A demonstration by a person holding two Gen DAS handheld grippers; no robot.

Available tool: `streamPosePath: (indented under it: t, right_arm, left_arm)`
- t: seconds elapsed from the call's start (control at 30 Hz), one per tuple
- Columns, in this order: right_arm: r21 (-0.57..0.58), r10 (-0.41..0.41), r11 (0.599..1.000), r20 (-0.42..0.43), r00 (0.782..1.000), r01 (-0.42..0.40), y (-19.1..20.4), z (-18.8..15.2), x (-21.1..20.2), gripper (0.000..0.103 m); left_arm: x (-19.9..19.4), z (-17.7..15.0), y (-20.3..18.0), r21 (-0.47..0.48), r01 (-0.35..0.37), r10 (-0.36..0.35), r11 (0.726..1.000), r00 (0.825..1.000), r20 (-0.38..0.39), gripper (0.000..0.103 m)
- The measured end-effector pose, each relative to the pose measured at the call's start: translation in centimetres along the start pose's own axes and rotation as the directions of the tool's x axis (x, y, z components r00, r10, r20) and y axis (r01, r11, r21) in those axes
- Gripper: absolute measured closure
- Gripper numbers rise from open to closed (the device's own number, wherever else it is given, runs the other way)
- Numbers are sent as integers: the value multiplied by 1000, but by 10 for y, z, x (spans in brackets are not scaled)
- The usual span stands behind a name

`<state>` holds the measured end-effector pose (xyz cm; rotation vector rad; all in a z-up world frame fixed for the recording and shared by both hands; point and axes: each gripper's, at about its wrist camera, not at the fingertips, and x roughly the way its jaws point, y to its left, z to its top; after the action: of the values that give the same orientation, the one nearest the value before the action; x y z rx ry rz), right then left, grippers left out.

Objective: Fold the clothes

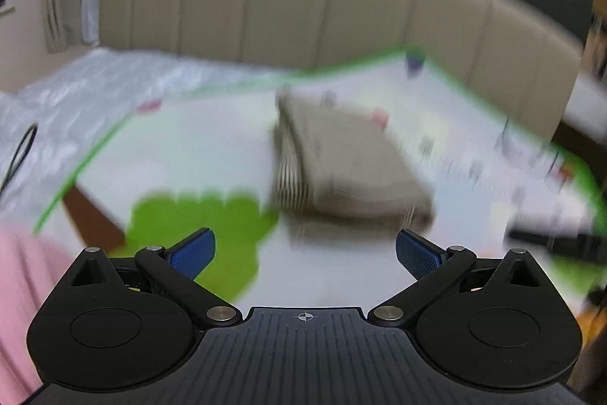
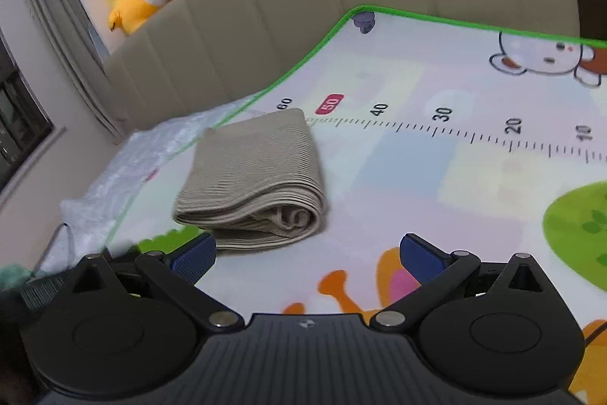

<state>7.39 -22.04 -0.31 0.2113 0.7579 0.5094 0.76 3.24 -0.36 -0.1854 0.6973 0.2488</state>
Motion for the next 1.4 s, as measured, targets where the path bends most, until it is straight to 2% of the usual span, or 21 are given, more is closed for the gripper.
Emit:
streamPosePath:
  t: [0.07,0.13,0.17,0.23,0.3,0.37,0.47,0.53,0.6,0.7,0.73,0.9,1.1,1.23,1.4]
  right_arm:
    - [-54,-28,998,11,1000,29,6,-5,5,0]
    - [-112,-53,992,25,998,56,13,-10,10,0]
    - [-142,-64,988,33,997,68,17,-12,12,0]
    - [-209,-89,973,68,994,102,25,-15,11,0]
    - [-260,-86,959,124,989,116,32,-11,4,0]
    - [-269,-50,959,160,986,92,33,0,-6,0]
    - [-261,-37,963,132,991,71,26,13,-10,0]
    - [-240,-42,968,111,993,68,18,14,-7,0]
    - [-195,-65,978,65,996,77,6,5,3,0]
    - [-126,-102,987,-29,994,97,-9,-7,22,0]
    - [-112,-112,988,-55,992,105,-11,-8,27,0]
    - [-159,-124,980,2,992,122,-6,-7,26,0]
    - [-183,-153,969,77,985,165,-2,-10,24,0]
    - [-175,-153,971,76,985,164,-4,-10,24,0]
    - [-199,-143,967,86,986,158,1,-12,23,0]
  left_arm:
    - [8,-13,-16,81,-64,67,995,997,-37,0]
    - [-4,-12,-20,105,-85,83,991,996,23,0]
    - [-8,-10,-19,84,-78,74,993,996,52,0]
    - [-5,-9,-19,60,-59,56,996,997,52,0]
    - [-6,-3,-12,42,-30,27,999,997,70,0]
    - [-11,2,-10,21,-3,0,1000,993,120,0]
    - [-17,5,-16,-1,31,-30,1000,976,214,0]
    - [-13,3,-25,34,37,-44,999,975,219,0]
    - [-2,-2,-34,84,-1,-13,996,985,174,0]
    - [17,-8,-39,118,-21,12,993,997,76,0]
    - [17,-8,-39,118,-25,16,993,997,78,0]
    - [20,-9,-38,107,-30,22,994,997,76,0]
    - [25,-4,-23,12,-33,32,999,999,28,0]
    - [26,-4,-18,-20,-30,30,999,999,17,0]
    - [22,-5,-19,-3,-13,13,1000,999,35,0]
